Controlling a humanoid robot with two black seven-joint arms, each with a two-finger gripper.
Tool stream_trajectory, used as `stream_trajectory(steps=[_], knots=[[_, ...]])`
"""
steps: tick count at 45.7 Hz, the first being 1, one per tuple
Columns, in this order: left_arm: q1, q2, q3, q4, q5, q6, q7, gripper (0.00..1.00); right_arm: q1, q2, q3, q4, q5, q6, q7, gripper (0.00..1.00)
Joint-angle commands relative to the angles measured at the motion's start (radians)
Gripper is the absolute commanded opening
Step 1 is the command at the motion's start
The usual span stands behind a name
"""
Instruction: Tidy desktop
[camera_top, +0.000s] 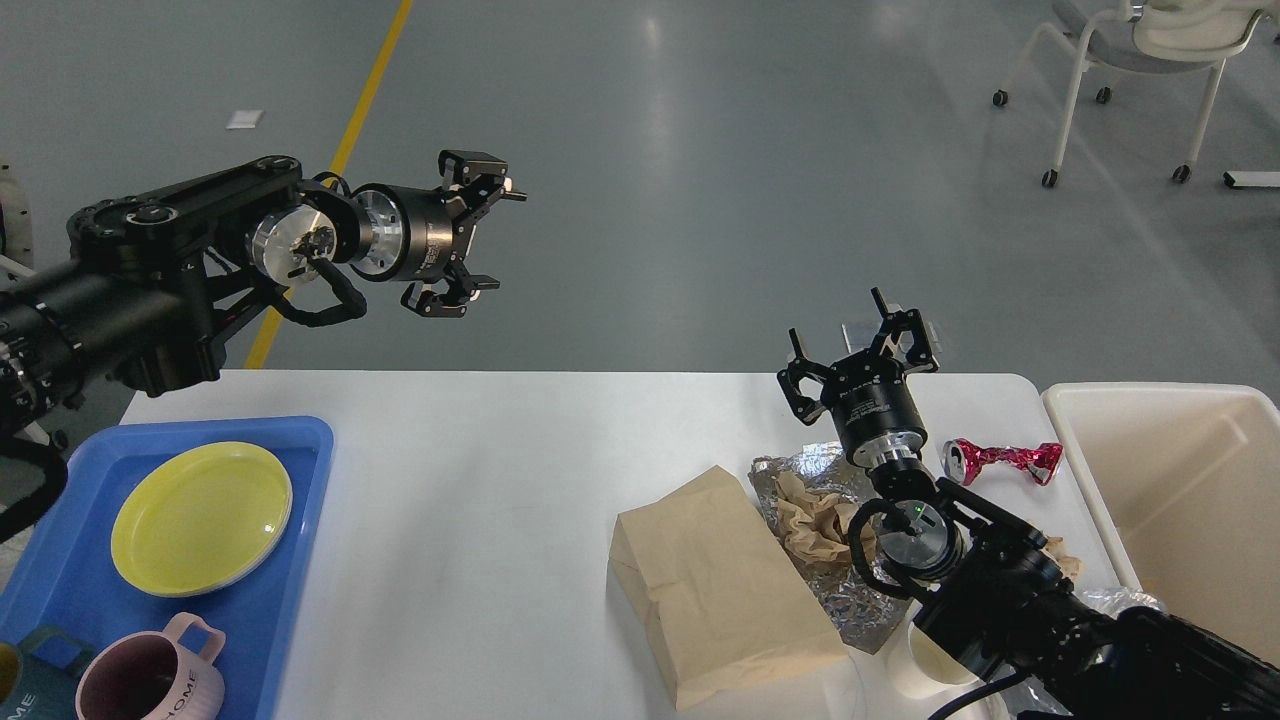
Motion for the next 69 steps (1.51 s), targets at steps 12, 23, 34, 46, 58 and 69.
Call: stream_trajectory(steps=[12,23,34,46,58,69], knots=[[0.197,0.036,-0.245,0.239,0.05,-0.01,-0.034,0.97,0.0,0.0,0.0,0.0,0.0,0.0,0.0,1.0],[0.316,0.09,-0.267,0.284,0.06,-0.013,-0.356,0.97,0.0,0.0,0.0,0.0,0.0,0.0,0.0,1.0],[0.332,0.06,-0.377,0.297,0.047,-0.013,-0.424,0.97,0.0,0.0,0.0,0.001,0.0,0.0,0.0,1.0],[0.382,-0.046,-0.757,0.42,0.017,-0.013,-0.448,0.97,0.0,0.0,0.0,0.001,0.0,0.0,0.0,1.0],[0.474,-0.048,-0.971,0.42,0.015,-0.013,-0.49,0.97,0.0,0.0,0.0,0.001,0.0,0.0,0.0,1.0],[0.487,-0.043,-0.994,0.422,0.015,-0.013,-0.493,0.97,0.0,0.0,0.0,0.001,0.0,0.0,0.0,1.0]])
